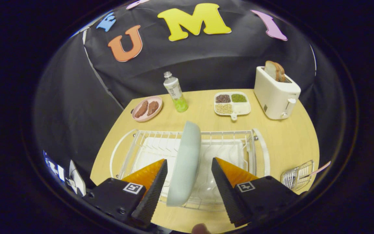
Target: Take the plate from the dish rack, then take the spoon from the basket and place it into the plate.
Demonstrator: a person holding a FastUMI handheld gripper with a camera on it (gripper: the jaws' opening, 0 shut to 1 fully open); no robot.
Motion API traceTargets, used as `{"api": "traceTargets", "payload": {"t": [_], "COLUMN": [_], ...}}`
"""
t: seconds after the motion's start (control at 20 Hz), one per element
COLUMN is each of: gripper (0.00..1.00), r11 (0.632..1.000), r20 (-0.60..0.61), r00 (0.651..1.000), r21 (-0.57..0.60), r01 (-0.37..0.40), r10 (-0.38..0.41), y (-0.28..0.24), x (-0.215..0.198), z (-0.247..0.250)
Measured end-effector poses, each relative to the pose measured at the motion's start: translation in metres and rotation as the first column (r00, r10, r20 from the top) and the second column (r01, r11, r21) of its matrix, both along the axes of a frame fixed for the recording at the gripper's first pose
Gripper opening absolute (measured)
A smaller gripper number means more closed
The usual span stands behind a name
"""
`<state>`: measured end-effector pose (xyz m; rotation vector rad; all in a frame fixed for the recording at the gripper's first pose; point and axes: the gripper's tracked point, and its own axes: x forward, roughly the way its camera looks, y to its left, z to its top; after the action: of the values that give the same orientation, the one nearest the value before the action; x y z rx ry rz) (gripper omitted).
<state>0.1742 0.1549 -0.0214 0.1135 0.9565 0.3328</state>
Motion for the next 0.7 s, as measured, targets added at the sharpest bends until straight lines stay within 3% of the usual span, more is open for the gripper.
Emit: {"api": "traceTargets", "payload": {"t": [0.4, 0.45, 0.7], "gripper": [0.58, 0.51, 0.42], "r11": [0.990, 0.985, 0.949], "r20": [-0.131, -0.137, -0.118], "r00": [0.987, 0.983, 0.972], "r21": [-0.114, -0.139, -0.269], "r01": [0.082, 0.104, 0.164], "r10": [-0.096, -0.123, -0.201], "y": [0.008, 0.007, -0.005], "x": [0.008, 0.010, 0.020], "z": [-0.035, -0.038, -0.030]}}
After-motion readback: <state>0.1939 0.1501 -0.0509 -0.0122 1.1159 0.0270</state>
